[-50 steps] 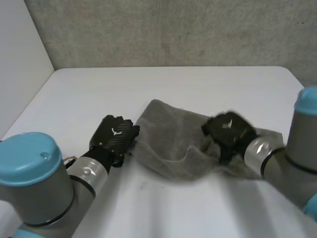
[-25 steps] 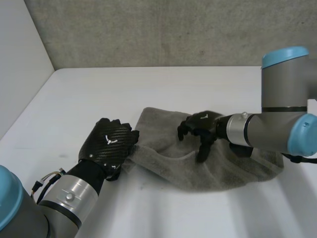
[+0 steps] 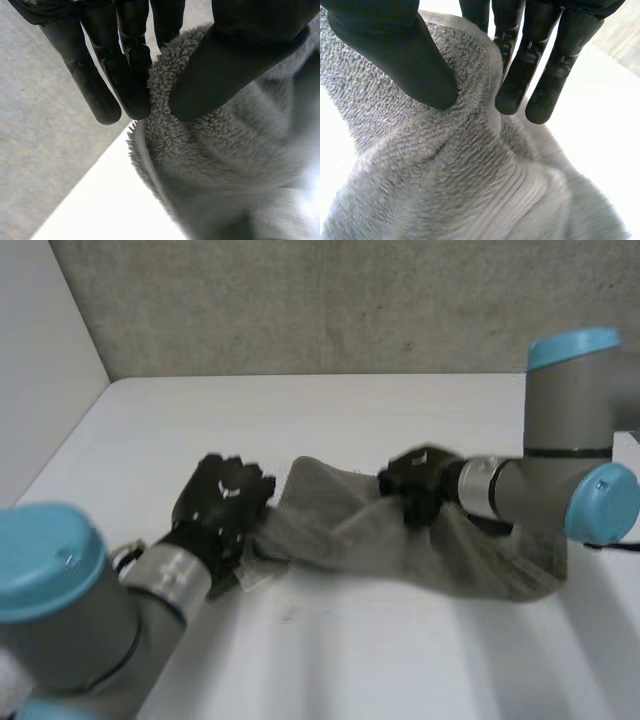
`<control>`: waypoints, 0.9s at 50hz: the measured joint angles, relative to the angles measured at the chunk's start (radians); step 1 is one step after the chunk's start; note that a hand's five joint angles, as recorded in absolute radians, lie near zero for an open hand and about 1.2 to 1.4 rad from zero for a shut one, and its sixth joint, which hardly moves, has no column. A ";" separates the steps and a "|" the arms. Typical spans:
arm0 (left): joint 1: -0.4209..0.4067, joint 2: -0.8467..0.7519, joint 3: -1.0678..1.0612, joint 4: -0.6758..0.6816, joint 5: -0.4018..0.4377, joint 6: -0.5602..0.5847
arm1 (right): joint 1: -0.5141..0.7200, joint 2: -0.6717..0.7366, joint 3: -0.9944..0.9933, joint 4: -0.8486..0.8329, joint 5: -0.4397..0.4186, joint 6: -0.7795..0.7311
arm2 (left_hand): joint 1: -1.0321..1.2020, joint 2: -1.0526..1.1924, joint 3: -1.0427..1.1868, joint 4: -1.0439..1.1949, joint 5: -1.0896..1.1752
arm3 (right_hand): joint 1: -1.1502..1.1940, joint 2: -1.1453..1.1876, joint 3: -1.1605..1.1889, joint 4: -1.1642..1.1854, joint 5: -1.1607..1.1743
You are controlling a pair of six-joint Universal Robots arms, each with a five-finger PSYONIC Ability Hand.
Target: Fold the laundry
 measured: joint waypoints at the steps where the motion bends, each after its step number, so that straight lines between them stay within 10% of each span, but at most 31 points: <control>1: 0.005 -0.023 0.038 0.002 0.000 0.019 | 0.000 -0.004 -0.010 -0.015 0.006 -0.001 | 0.000 0.000 0.000 0.000 0.000 | 0.000 0.000 0.000 0.000 0.000; 11: 0.044 -0.291 0.690 0.021 0.004 0.307 | 0.011 -0.170 -0.126 -0.709 0.269 -0.059 | 0.000 0.000 0.000 0.000 0.000 | -0.001 0.017 0.009 0.002 0.003; 19: 0.039 -0.341 0.999 0.122 -0.010 0.314 | 0.013 -0.334 0.137 -1.172 0.274 -0.083 | 0.000 0.000 0.001 0.000 0.011 | -0.001 0.017 0.009 0.003 0.009; 45: 0.052 -0.225 0.042 0.223 -0.008 0.239 | 0.011 -0.168 0.561 -0.478 0.169 -0.052 | 0.001 0.000 0.001 0.000 0.011 | -0.001 0.017 0.009 0.005 0.025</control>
